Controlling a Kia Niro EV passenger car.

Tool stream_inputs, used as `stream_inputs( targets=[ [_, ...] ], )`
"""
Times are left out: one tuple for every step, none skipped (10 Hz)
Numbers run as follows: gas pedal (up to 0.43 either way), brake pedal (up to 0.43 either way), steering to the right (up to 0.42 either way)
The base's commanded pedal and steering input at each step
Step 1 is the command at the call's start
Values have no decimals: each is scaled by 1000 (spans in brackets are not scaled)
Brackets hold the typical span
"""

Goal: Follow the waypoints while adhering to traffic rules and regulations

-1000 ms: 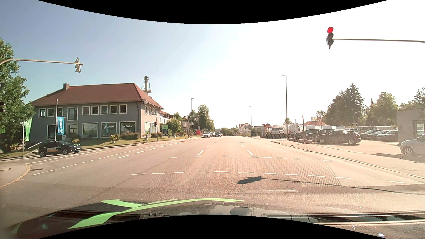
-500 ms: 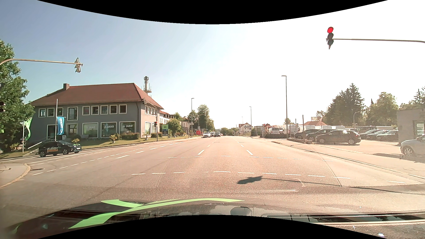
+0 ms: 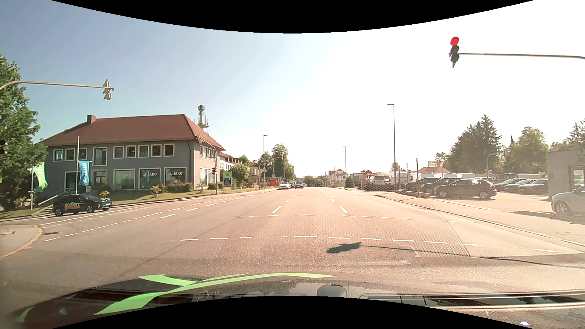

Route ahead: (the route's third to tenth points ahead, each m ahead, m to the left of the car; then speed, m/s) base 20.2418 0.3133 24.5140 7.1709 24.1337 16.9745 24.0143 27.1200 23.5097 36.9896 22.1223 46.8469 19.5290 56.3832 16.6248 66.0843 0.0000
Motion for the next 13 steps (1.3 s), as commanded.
stream_inputs(
  targets=[
    [0,274,-13],
    [0,280,-14],
    [0,280,-15],
    [0,280,-15],
    [0,280,-15],
    [0,280,-15],
    [0,280,-15],
    [0,280,-15],
    [0,274,-16],
    [0,280,-16],
    [0,280,-16],
    [0,274,-16],
    [0,274,-16]
  ],
)
